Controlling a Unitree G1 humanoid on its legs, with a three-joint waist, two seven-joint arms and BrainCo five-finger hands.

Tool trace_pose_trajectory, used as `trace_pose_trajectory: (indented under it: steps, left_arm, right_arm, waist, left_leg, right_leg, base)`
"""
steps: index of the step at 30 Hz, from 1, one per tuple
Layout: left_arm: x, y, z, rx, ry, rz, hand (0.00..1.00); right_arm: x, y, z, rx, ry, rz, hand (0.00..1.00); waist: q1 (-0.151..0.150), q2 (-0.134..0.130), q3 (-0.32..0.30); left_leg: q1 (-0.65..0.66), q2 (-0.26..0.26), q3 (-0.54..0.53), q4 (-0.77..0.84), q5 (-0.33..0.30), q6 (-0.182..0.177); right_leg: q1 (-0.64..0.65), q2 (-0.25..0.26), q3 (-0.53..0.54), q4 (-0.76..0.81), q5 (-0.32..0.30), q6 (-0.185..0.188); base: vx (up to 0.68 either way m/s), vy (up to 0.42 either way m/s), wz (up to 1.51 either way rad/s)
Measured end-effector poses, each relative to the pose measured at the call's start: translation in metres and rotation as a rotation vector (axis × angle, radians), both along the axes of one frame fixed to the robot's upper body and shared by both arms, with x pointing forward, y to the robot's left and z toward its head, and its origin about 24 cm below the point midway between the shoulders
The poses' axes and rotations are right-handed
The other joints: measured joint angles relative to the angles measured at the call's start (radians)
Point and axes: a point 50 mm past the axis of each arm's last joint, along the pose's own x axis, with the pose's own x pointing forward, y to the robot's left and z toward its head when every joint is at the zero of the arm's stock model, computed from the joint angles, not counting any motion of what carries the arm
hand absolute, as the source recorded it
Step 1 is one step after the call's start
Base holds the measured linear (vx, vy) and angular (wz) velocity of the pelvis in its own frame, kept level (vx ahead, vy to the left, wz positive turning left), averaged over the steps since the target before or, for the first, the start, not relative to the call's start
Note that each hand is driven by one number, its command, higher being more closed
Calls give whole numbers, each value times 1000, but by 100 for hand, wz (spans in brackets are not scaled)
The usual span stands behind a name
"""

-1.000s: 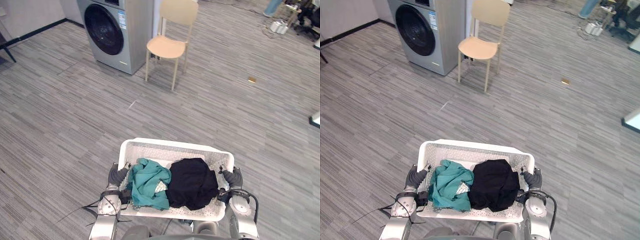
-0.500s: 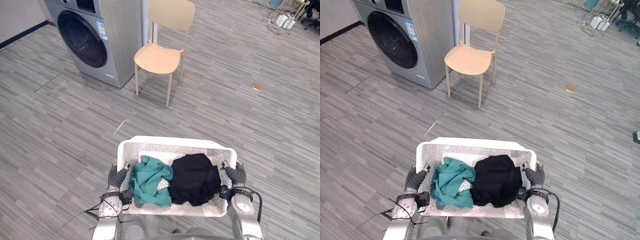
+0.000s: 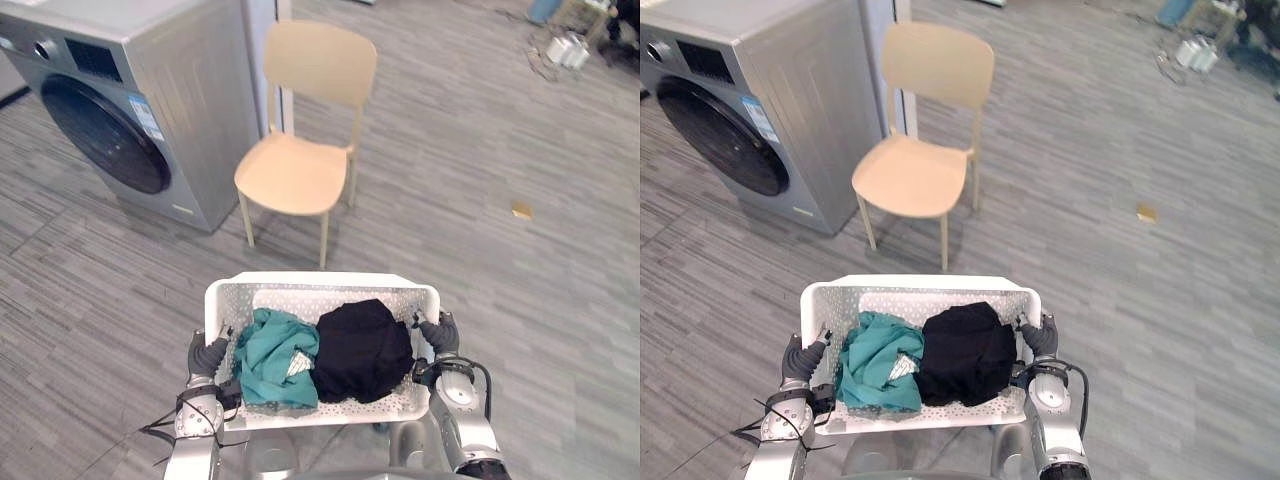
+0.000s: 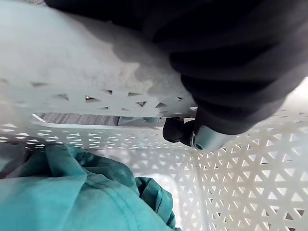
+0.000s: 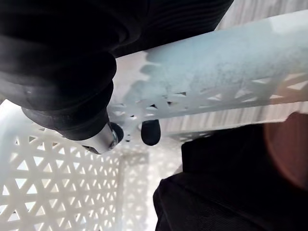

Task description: Pick up the laundry basket with both hands and put the clothes into the washing machine.

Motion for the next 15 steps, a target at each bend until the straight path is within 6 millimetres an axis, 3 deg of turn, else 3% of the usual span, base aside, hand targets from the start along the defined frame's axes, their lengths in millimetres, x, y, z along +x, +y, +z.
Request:
trace_pose_trajectory:
  steps: [1, 2, 3, 4, 5, 7, 9, 11, 12, 13, 14, 15]
  left_arm:
    - [-1, -1, -1, -7, 2, 14, 100]
    - [-3, -3, -3, -27, 4, 40, 100]
    - [-4, -4, -4, -38, 7, 51, 100]
    - [-4, -2, -4, -31, 12, 45, 100]
    - [-4, -3, -4, -30, 13, 36, 100]
    - [-4, -1, -4, -25, 15, 36, 100]
    - [-3, 0, -3, -23, 8, 40, 100]
    - [0, 3, -2, -14, 3, 46, 100]
    - [0, 5, -2, -1, 5, 49, 100]
    - [-2, 6, -2, 11, 14, 54, 100]
    - [-1, 8, -2, 20, 15, 53, 100]
    - [0, 22, 2, 61, 10, 80, 100]
  right_arm:
    - [1, 0, 1, -10, -1, 11, 100]
    - [6, 0, 5, -27, -19, 29, 100]
    - [9, 0, 6, -31, -14, 36, 100]
    - [8, 0, 6, -31, -14, 32, 100]
    - [7, -1, 6, -35, -12, 20, 100]
    - [7, -1, 6, -38, -11, 10, 100]
    - [8, -1, 7, -36, -19, 12, 100]
    - [9, 1, 7, -33, -19, 16, 100]
    - [7, 3, 5, -32, -12, 18, 100]
    - [4, 3, 3, -45, -2, 25, 100]
    - [2, 7, -1, -39, 14, 30, 100]
    - [1, 20, -3, -6, 27, 47, 100]
  waist:
    - [5, 19, -9]
    - [18, 48, -15]
    - [22, 65, -16]
    - [29, 66, -16]
    - [30, 58, -15]
    - [40, 34, -19]
    - [47, 21, -16]
    - [50, 2, -5]
    - [51, -9, 0]
    - [49, 3, -6]
    - [53, -27, 2]
    - [44, -71, -14]
  left_leg:
    - [-30, 23, -18, 71, 40, 28]
    - [-102, 73, -22, 215, 182, 88]
    - [-156, 133, 0, 314, 417, 134]
    - [-196, 161, 8, 397, 420, 134]
    - [-236, 167, 26, 469, 378, 131]
    - [-299, 142, 90, 494, 308, 116]
    - [-365, 118, 175, 404, 251, 113]
    - [-427, 95, 280, 191, 239, 126]
    - [-431, 55, 300, 6, 261, 121]
    - [-388, 22, 272, -233, 433, 143]
    - [-381, -5, 261, -200, 470, 161]
    - [-379, -48, 247, -188, 461, 171]
  right_leg:
    - [7, 14, -18, 25, -28, -12]
    - [29, 50, -36, 36, -59, -44]
    - [105, 95, -49, -27, -71, -64]
    - [174, 114, -52, -101, -70, -69]
    - [241, 123, -50, -168, -65, -76]
    - [346, 125, -41, -271, -59, -84]
    - [416, 122, -42, -330, -59, -84]
    - [477, 105, -57, -359, -60, -82]
    - [507, 82, -71, -346, -75, -58]
    - [539, 75, -67, -319, -116, 3]
    - [555, 57, -58, -310, -147, 28]
    - [562, 17, -65, -325, -168, 19]
  base:
    - [525, -243, 8]
    - [705, -312, -36]
    - [554, -225, -35]
    - [664, -247, -16]
    - [563, -175, -3]
    - [562, -132, 0]
    - [453, 0, 12]
    - [496, 161, 19]
    - [543, 266, 10]
    - [441, 245, 1]
    - [397, 206, 4]
    - [265, 134, 10]
